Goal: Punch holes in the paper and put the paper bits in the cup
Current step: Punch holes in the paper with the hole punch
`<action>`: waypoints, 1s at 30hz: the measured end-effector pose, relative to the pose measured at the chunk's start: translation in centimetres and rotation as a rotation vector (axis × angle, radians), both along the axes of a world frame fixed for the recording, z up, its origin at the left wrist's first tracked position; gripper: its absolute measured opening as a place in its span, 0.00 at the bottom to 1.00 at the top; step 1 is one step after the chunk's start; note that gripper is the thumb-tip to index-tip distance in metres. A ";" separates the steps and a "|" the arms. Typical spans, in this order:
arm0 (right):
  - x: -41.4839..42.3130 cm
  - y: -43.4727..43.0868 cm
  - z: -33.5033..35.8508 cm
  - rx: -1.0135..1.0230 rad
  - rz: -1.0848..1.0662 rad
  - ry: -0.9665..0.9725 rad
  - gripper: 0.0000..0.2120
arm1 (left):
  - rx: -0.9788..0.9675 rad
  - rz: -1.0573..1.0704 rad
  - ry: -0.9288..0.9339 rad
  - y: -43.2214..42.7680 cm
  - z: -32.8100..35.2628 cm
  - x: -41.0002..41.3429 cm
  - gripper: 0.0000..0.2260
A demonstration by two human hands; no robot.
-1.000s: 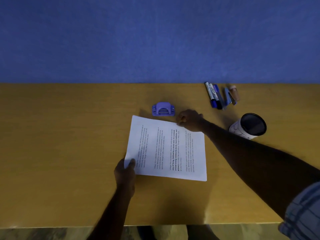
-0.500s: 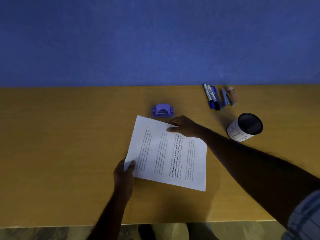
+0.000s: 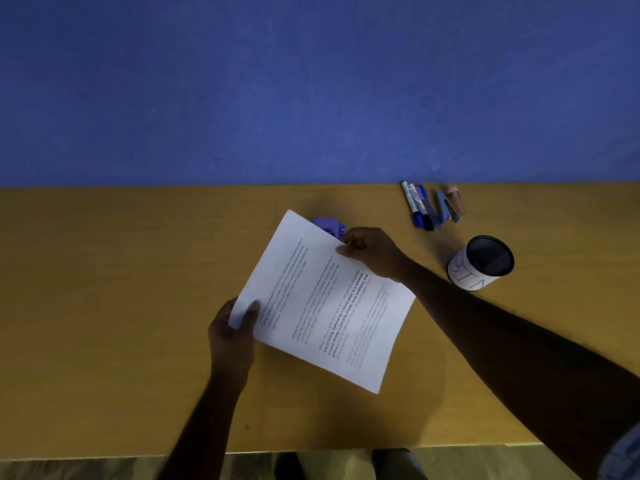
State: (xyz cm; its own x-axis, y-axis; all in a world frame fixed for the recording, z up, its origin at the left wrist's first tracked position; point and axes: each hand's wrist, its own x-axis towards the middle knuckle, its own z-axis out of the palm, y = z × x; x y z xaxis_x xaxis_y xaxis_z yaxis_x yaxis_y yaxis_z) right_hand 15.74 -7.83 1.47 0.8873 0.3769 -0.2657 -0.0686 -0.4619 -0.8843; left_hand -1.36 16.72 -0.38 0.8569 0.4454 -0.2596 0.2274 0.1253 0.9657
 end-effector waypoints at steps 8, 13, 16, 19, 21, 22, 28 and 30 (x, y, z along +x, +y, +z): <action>-3.3 -2.1 0.3 0.286 -0.294 0.124 0.05 | -0.146 -0.134 -0.095 -3.1 1.6 0.7 0.13; -5.0 -3.5 0.6 0.342 -0.336 0.083 0.05 | 0.093 -0.197 -0.151 -4.1 2.1 1.3 0.11; -5.7 -4.4 1.5 0.379 -0.324 -0.028 0.04 | 0.234 -0.233 -0.209 -4.0 3.6 2.9 0.10; -6.4 -4.9 2.6 0.438 -0.337 -0.114 0.04 | 0.244 -0.250 -0.246 -4.4 5.2 4.6 0.10; -6.9 -5.0 2.9 0.495 -0.347 -0.142 0.07 | 0.245 -0.286 -0.274 -4.7 5.9 5.4 0.10; -7.1 -5.0 3.0 0.514 -0.355 -0.146 0.10 | 0.251 -0.301 -0.284 -4.8 6.0 5.7 0.10; -8.3 -5.1 2.7 0.441 -0.376 -0.103 0.17 | 0.210 -0.293 -0.245 -6.4 5.7 5.6 0.14; -8.4 -4.9 3.0 0.435 -0.375 -0.125 0.17 | 0.214 -0.280 -0.254 -6.7 5.8 5.6 0.12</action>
State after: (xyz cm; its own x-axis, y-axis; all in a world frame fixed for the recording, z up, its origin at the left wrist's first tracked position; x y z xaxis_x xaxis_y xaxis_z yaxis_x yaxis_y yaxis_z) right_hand 7.36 -12.73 4.44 0.9958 0.0821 -0.0412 -0.0398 -0.0189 -0.9990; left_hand 4.22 10.05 5.45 0.9771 0.2071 0.0484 -0.0243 -0.1170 0.9928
